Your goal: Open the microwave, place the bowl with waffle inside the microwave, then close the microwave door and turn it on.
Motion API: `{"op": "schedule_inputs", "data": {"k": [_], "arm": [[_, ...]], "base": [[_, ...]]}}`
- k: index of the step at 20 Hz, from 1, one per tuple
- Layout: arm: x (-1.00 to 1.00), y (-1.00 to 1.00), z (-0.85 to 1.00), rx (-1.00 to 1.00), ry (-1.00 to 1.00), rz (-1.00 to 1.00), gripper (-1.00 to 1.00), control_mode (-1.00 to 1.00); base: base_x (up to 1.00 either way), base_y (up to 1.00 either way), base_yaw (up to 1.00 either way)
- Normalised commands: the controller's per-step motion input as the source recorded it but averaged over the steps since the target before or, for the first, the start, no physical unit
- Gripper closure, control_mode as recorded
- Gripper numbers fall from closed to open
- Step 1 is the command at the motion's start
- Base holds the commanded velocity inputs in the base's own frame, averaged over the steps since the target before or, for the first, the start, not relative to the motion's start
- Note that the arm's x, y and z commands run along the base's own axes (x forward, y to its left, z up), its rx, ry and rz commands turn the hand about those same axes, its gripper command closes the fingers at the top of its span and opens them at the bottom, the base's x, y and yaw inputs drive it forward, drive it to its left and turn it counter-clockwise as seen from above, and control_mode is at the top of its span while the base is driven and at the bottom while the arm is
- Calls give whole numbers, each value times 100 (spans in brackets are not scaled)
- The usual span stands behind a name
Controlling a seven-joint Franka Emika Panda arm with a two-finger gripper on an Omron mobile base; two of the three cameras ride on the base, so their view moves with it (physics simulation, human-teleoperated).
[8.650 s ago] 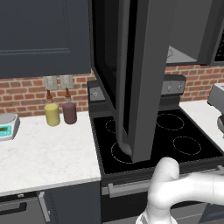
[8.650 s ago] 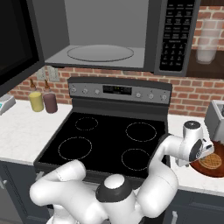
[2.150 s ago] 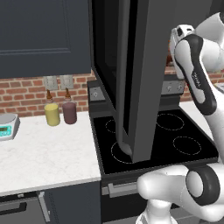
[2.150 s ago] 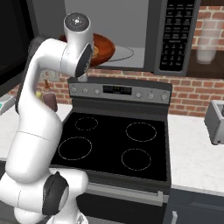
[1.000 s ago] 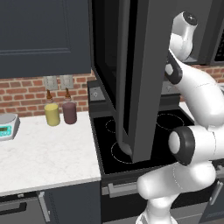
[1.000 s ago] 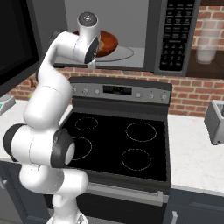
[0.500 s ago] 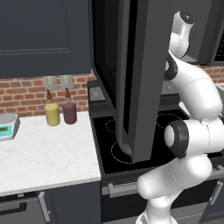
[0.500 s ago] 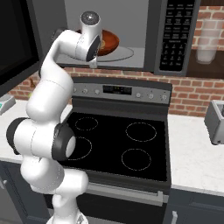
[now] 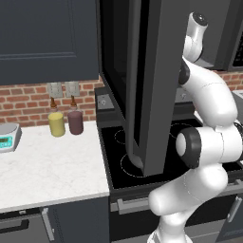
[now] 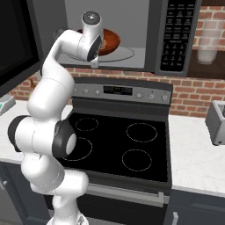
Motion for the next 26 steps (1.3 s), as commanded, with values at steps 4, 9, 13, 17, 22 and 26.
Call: {"op": "schedule_inputs", "data": {"k": [4,9,13,17,22,26], "arm": [[0,0,-14,0,0,0,100,-100],[0,2,0,0,0,0,100,-100],[0,0,0,0,0,0,100,-100],[0,0,0,0,0,0,-100,-100],[0,0,0,0,0,0,-100,-100],[0,0,0,0,0,0,-100,-100]], "base": [[0,0,0],[0,0,0],[0,0,0],[0,0,0],[0,0,0],[0,0,0]]}}
